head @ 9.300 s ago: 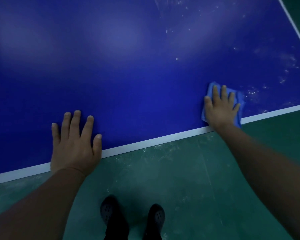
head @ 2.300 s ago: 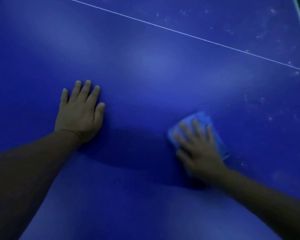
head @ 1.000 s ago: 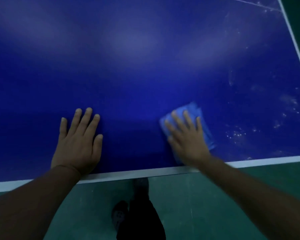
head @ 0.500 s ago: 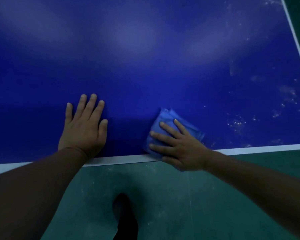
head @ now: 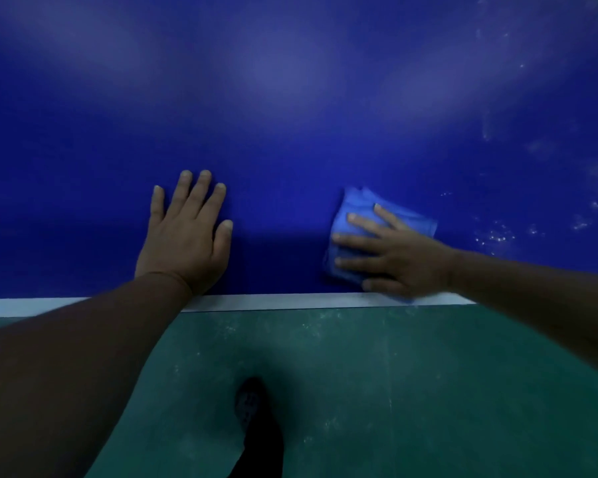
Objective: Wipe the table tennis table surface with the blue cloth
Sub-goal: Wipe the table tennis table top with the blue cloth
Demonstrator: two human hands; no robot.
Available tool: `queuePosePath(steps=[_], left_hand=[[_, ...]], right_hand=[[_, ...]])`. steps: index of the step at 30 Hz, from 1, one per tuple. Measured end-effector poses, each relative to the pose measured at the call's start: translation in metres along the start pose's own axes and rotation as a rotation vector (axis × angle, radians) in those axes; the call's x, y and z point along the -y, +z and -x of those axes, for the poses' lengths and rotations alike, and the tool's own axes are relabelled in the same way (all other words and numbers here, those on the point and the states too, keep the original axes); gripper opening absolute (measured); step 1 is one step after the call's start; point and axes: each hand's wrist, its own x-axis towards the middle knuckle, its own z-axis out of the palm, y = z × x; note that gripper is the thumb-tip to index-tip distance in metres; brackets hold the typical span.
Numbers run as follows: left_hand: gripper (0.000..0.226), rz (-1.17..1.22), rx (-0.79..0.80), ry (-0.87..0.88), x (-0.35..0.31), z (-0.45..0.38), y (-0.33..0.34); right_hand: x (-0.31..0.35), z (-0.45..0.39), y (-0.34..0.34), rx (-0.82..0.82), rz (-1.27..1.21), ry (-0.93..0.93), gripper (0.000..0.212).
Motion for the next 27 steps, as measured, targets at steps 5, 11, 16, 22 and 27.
queuePosePath(steps=[5, 11, 16, 22, 27], left_hand=[[0.072, 0.038, -0.004, -0.011, 0.001, 0.001, 0.000], [0.073, 0.058, -0.022, -0.005, 0.001, 0.002, 0.001], [0.074, 0.059, -0.030, 0.009, 0.002, 0.002, 0.002], [0.078, 0.256, -0.077, 0.014, 0.012, 0.003, 0.000], [0.065, 0.311, -0.011, -0.042, 0.007, 0.001, -0.007]], right_hand=[[0.036, -0.087, -0.005, -0.198, -0.098, 0.401, 0.053], [0.075, -0.004, 0.016, -0.136, -0.051, 0.078, 0.048], [0.032, 0.050, 0.019, -0.069, -0.139, 0.578, 0.052], [0.093, -0.066, 0.012, -0.176, -0.126, 0.827, 0.055], [0.069, 0.000, 0.016, -0.097, -0.178, 0.842, 0.059]])
